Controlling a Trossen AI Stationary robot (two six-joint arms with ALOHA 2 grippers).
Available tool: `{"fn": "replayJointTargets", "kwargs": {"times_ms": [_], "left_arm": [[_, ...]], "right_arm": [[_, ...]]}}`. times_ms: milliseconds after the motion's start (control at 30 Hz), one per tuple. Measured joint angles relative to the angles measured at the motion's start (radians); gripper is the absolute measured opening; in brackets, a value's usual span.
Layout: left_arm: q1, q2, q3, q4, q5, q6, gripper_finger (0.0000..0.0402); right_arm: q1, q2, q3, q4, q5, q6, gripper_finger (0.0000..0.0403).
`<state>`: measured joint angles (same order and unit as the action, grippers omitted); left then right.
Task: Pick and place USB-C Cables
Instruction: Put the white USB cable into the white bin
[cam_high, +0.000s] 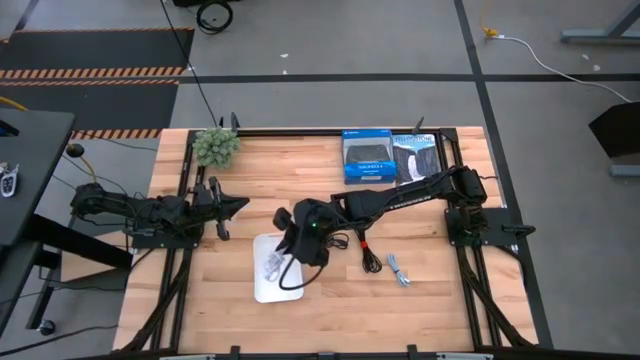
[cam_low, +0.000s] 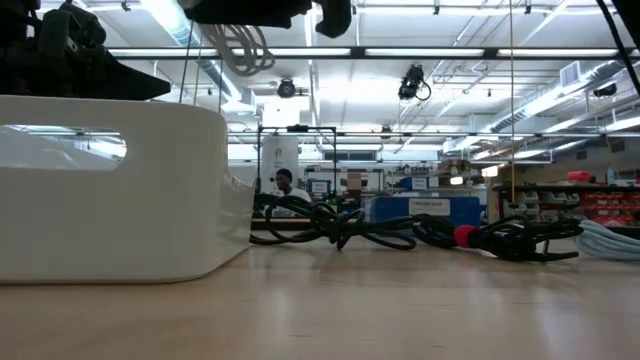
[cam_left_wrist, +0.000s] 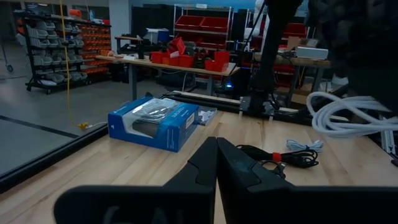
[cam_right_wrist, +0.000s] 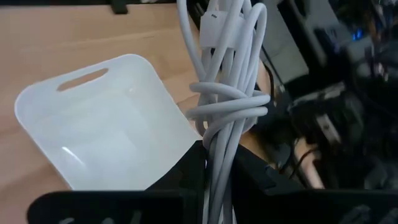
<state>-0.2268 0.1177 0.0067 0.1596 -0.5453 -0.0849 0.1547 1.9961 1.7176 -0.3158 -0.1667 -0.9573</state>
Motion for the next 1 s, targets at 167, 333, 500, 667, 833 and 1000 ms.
{"fn": "replayJointTargets", "kwargs": {"times_ms": [167,333,500,667,833,1000], "left_arm": [[0.0,0.0,0.0,0.0,0.0,0.0,0.0011],[0.0,0.0,0.0,0.0,0.0,0.0,0.0011],[0.0,0.0,0.0,0.0,0.0,0.0,0.0011],[0.0,0.0,0.0,0.0,0.0,0.0,0.0011],[0.0,0.0,0.0,0.0,0.0,-0.001,0.0011],[0.0,0.0,0.0,0.0,0.0,0.0,0.0011]], "right_arm": [[0.0,0.0,0.0,0.0,-0.003,-0.044,0.0056],[0.004,0.0,0.0,-0.008,-0.01,-0.136,0.0056],[0.019,-0.001,-0.038,0.005,-0.018,-0.233,0.0055],[0.036,-0.001,-0.122,0.086,0.015,-0.327,0.0055],[0.039,0.0,-0.193,0.212,0.042,-0.345,0.0055],[0.039,0.0,-0.255,0.285,0.057,-0.37,0.0055]]}}
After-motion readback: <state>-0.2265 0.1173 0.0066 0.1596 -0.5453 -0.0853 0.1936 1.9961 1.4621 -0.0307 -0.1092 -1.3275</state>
